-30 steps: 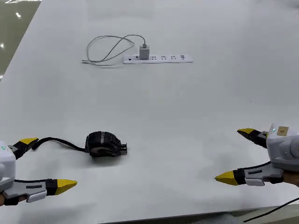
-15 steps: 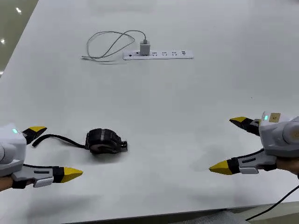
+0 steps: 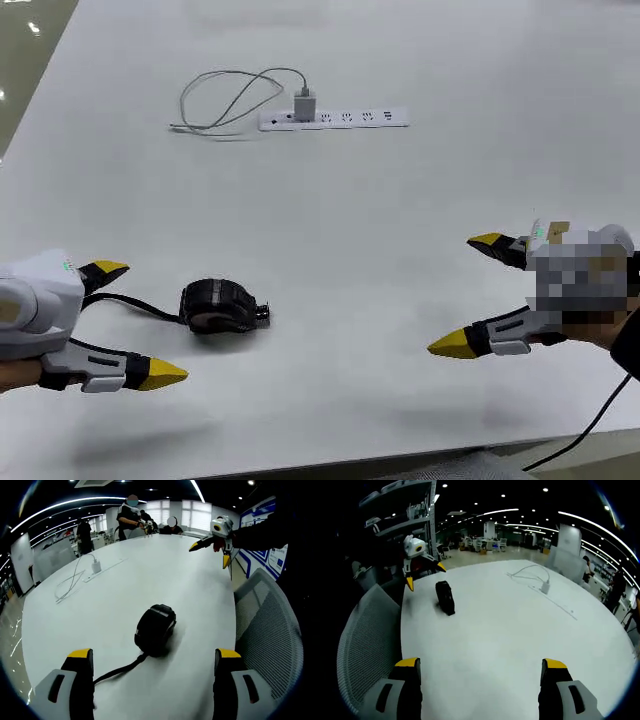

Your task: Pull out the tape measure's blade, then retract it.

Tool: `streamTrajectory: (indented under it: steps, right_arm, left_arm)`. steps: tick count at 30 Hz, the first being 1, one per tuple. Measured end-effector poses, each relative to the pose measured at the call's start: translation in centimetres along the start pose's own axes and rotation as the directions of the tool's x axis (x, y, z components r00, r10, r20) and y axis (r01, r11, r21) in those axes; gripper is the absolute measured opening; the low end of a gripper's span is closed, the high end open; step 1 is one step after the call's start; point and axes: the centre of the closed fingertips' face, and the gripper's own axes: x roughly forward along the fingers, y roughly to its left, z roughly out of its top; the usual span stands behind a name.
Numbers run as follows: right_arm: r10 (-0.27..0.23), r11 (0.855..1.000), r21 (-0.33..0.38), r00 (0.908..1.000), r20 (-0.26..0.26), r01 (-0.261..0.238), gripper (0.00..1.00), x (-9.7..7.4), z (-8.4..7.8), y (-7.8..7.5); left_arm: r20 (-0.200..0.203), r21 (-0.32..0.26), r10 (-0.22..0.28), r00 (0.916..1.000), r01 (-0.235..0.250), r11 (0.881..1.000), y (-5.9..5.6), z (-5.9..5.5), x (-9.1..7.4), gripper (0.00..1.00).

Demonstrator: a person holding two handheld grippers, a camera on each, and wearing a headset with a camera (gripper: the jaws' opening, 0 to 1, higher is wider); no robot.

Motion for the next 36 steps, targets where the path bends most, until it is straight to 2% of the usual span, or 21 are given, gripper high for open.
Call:
streamTrajectory:
  steps: [4,9,13,14,16,18,21,24,27,29,32,34,36]
  right_arm:
    - [0.015,1.000,-0.005,0.9999,0.005,-0.015,0.99,0.9,0.6,0.0]
    - [0.030,0.999,-0.020,0.9995,-0.014,-0.030,0.99,2.0,0.3,-0.2]
    - [0.047,0.999,-0.027,0.9988,-0.009,-0.048,0.99,2.6,1.1,0.2]
    - [0.054,0.998,-0.031,0.9985,-0.011,-0.054,0.99,2.8,1.2,0.2]
    - [0.063,0.997,-0.042,0.9979,-0.015,-0.063,0.99,3.2,1.4,0.3]
    - [0.069,0.996,-0.048,0.9975,-0.019,-0.069,0.99,3.5,1.5,0.2]
    - [0.081,0.995,-0.059,0.9965,-0.020,-0.082,0.99,3.9,1.8,0.3]
    - [0.099,0.993,-0.068,0.9948,-0.023,-0.100,0.99,4.6,1.9,0.7]
    - [0.114,0.991,-0.068,0.9930,-0.032,-0.116,0.99,5.6,2.1,1.0]
    - [0.125,0.988,-0.089,0.9916,-0.033,-0.127,0.99,6.3,2.4,1.3]
    - [0.139,0.985,-0.102,0.9898,-0.034,-0.141,0.99,7.1,3.0,1.6]
    - [0.164,0.980,-0.112,0.9858,-0.037,-0.167,0.91,7.4,3.4,2.1]
    - [0.167,0.977,-0.130,0.9855,-0.031,-0.170,0.91,7.7,4.0,2.3]
  left_arm:
    - [-0.031,0.052,-0.025,0.9992,0.027,0.998,0.1,0.2,0.8,0.99]
    - [-0.063,0.101,-0.053,0.9966,0.059,0.993,0.3,0.5,1.7,0.96]
    - [-0.073,0.151,-0.070,0.9949,0.081,0.985,0.8,0.8,2.4,0.97]
    - [-0.098,0.163,-0.074,0.9924,0.089,0.983,0.9,0.6,2.7,0.97]
    - [-0.113,0.188,-0.088,0.9897,0.108,0.976,0.7,0.6,3.1,0.95]
    - [-0.114,0.188,-0.100,0.9884,0.120,0.975,0.5,0.9,3.4,0.94]
    - [-0.124,0.211,-0.107,0.9865,0.132,0.969,0.4,1.1,4.0,0.89]
    - [-0.147,0.229,-0.131,0.9805,0.162,0.960,0.0,1.1,4.4,0.84]
    - [-0.180,0.245,-0.145,0.9730,0.187,0.951,-0.3,1.2,4.9,0.73]
    - [-0.178,0.262,-0.146,0.9732,0.190,0.946,-0.4,1.6,5.3,0.74]
    - [-0.185,0.284,-0.139,0.9729,0.188,0.940,-0.3,1.9,5.8,0.71]
    - [-0.198,0.291,-0.143,0.9696,0.198,0.936,-0.4,1.9,6.0,0.68]
    - [-0.214,0.306,-0.141,0.9666,0.204,0.930,-0.5,2.0,6.1,0.66]
